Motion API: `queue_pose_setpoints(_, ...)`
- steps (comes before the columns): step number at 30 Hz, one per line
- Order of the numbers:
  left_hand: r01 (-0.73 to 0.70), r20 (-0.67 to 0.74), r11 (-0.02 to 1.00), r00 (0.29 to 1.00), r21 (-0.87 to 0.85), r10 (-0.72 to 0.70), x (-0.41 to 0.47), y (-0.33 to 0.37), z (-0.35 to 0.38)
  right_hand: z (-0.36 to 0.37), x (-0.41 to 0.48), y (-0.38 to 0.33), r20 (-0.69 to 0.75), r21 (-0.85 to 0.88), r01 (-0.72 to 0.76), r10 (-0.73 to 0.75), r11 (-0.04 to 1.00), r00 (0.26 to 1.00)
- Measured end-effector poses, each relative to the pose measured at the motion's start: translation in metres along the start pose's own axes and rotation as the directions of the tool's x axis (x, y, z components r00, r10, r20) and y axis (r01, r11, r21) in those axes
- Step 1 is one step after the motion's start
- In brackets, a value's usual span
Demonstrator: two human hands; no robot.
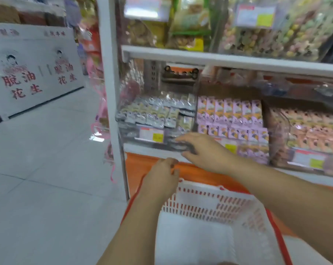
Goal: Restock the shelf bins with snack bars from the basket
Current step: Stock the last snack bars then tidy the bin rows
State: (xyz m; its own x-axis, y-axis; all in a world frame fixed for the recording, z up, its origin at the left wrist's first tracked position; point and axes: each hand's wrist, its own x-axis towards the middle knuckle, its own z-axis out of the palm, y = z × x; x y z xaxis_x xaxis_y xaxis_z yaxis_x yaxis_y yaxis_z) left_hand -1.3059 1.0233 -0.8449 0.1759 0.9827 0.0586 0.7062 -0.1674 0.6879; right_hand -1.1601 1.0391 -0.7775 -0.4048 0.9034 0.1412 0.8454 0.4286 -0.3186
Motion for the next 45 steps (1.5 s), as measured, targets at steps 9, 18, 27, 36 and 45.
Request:
queue_pose_setpoints(9,0.094,0.079,0.995,0.992,0.043,-0.097,-0.013,-0.022,0.072,0.096,-0.138,0.116,0.730,-0.216,-0.156,0.265,0.964,0.630)
queue_pose_setpoints(18,0.233,0.274,0.968,0.929,0.096,-0.250,-0.029,-0.061,0.155,0.178,-0.192,0.154,0.916,-0.294,-0.085,0.306,0.952,0.261)
queue_pose_setpoints(27,0.131,0.376,0.989,0.915,0.070,-0.148,-0.009,-0.019,0.136,0.125,-0.172,0.148,0.842,-0.035,-0.292,0.185,0.956,0.507)
queue_pose_setpoints(36,0.033,0.536,0.990,0.843,-0.140,0.048,-0.021,0.051,0.036,0.007,-0.136,0.098,0.535,0.424,-0.479,0.214,0.769,0.817)
queue_pose_setpoints(45,0.072,0.368,0.914,0.926,-0.399,0.087,-0.047,0.055,-0.024,-0.025,-0.100,0.032,0.428,0.751,-0.497,0.253,0.435,0.868)
